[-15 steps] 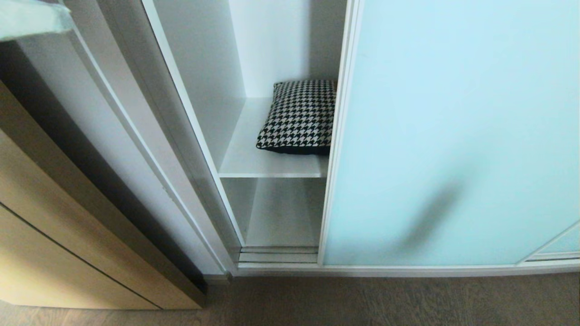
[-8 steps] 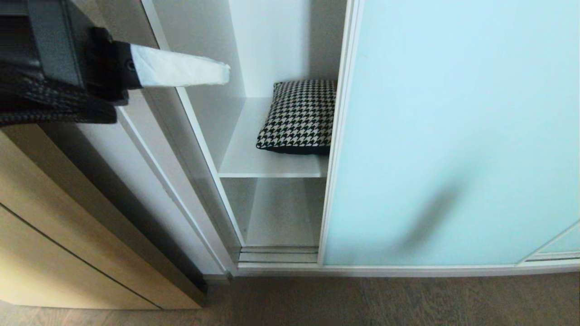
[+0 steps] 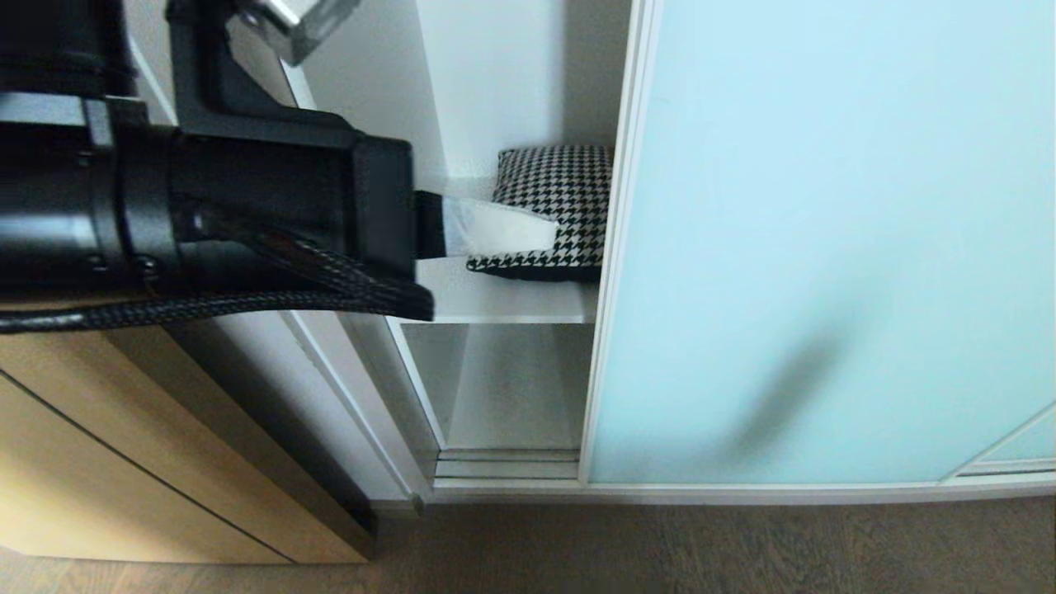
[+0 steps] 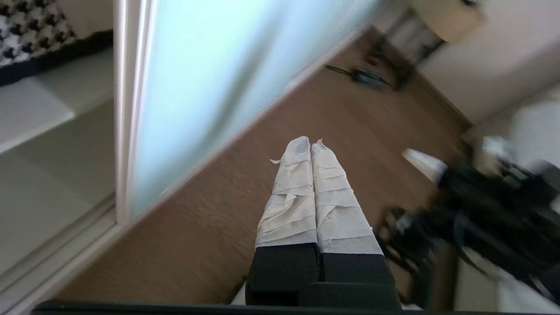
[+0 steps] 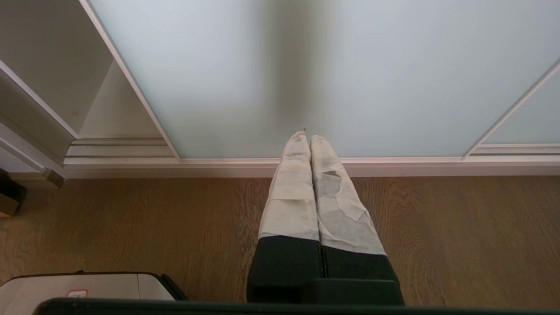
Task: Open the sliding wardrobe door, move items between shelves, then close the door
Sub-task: Close the door
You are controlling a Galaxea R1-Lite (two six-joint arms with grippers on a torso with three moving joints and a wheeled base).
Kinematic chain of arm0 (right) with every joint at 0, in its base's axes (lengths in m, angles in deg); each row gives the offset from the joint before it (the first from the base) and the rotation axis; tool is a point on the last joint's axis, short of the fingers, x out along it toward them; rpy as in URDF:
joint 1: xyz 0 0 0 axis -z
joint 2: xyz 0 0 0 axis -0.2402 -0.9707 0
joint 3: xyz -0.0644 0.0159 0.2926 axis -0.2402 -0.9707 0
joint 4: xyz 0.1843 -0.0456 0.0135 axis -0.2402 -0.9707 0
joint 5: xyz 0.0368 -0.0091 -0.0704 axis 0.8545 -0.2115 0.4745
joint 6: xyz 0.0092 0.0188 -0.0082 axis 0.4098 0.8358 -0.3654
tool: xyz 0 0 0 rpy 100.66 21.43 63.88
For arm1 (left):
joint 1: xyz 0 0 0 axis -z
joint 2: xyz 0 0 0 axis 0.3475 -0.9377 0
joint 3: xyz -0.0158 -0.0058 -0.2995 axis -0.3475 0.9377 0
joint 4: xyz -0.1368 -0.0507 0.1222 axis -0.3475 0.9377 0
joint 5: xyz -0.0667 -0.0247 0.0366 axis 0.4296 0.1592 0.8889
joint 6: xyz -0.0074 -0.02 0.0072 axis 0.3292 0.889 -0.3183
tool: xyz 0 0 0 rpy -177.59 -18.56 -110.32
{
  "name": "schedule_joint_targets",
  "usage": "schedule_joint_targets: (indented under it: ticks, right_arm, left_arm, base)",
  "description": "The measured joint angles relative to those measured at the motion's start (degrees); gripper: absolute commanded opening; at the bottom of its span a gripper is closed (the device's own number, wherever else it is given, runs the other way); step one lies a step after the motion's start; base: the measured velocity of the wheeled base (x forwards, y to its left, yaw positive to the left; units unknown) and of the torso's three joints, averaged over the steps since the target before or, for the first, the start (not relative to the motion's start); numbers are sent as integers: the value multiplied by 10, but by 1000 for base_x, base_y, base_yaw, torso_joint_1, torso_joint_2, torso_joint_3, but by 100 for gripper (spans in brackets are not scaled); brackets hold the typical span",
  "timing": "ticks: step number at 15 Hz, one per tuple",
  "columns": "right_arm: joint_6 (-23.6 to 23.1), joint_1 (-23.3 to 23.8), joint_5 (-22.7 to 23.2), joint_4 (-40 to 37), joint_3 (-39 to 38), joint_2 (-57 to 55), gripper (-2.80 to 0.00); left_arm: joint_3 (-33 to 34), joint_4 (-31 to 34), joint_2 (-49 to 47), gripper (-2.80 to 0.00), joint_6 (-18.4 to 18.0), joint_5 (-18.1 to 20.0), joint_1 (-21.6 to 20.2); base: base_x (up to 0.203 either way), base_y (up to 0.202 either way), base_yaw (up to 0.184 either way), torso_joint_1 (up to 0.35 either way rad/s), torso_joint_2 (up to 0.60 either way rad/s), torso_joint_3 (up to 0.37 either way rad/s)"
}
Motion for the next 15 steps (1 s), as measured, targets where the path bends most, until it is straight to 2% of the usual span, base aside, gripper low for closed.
schedule_joint_targets:
  ticks: [3,5,8,15]
  right_arm:
    - [0,0,0,0,0,0,-280]
    - [0,0,0,0,0,0,-280]
    - [0,0,0,0,0,0,-280]
    - [0,0,0,0,0,0,-280]
  left_arm:
    - [1,-82,-35,-280,18,-94,34]
    - [-3,-101,-57,-280,16,-148,44]
    - [-6,-169,-93,-280,16,-203,51]
    - [-11,-183,-124,-280,26,-206,86]
  base:
    - [0,0,0,0,0,0]
    - [0,0,0,0,0,0]
    - [0,0,0,0,0,0]
    - [0,0,0,0,0,0]
